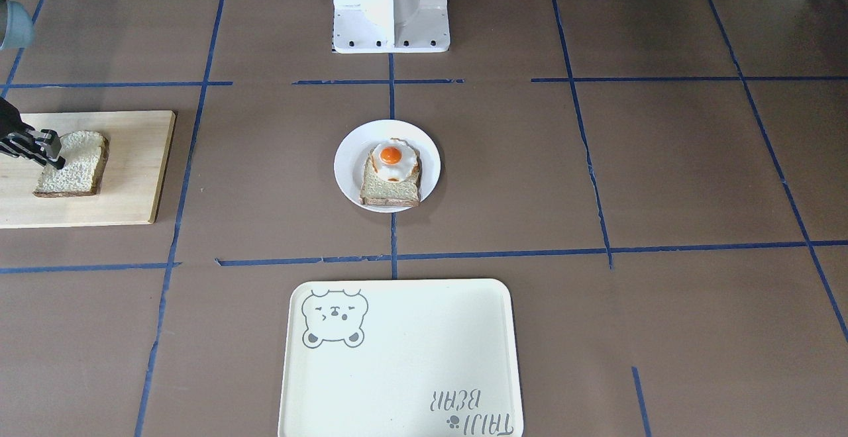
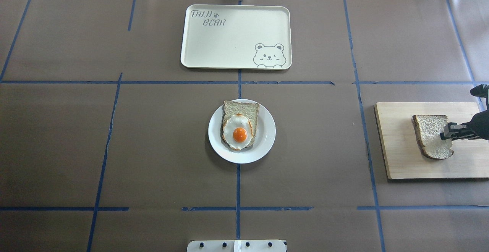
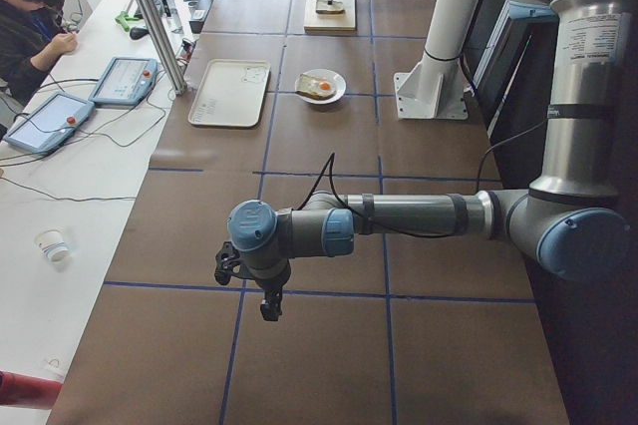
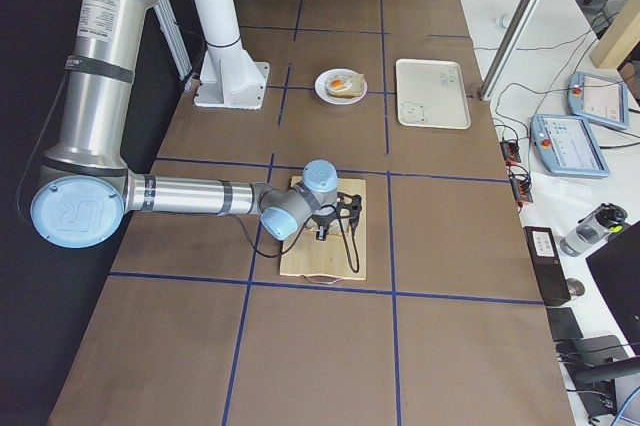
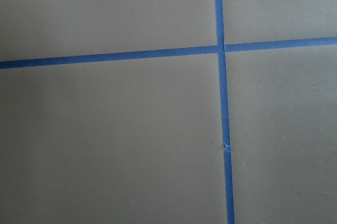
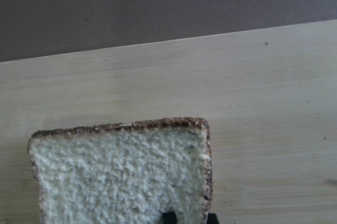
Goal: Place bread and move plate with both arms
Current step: 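Lift the bread slice with the right gripper and carry it toward the plate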
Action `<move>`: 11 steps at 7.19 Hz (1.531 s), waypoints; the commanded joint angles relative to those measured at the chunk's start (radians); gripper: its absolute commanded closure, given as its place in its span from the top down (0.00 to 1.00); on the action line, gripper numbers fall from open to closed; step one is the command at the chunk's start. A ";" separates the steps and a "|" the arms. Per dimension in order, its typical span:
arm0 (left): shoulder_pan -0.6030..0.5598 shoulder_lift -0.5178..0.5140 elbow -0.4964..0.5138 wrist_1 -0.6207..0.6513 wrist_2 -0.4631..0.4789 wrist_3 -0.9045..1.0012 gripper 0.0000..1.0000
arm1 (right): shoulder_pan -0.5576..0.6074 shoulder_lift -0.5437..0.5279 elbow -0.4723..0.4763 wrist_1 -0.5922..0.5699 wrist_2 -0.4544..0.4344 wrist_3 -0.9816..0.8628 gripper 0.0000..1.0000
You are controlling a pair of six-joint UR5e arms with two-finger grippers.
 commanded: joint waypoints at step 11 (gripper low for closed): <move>0.000 0.001 -0.003 0.000 0.000 -0.003 1.00 | 0.227 0.239 0.168 -0.007 0.295 0.257 0.00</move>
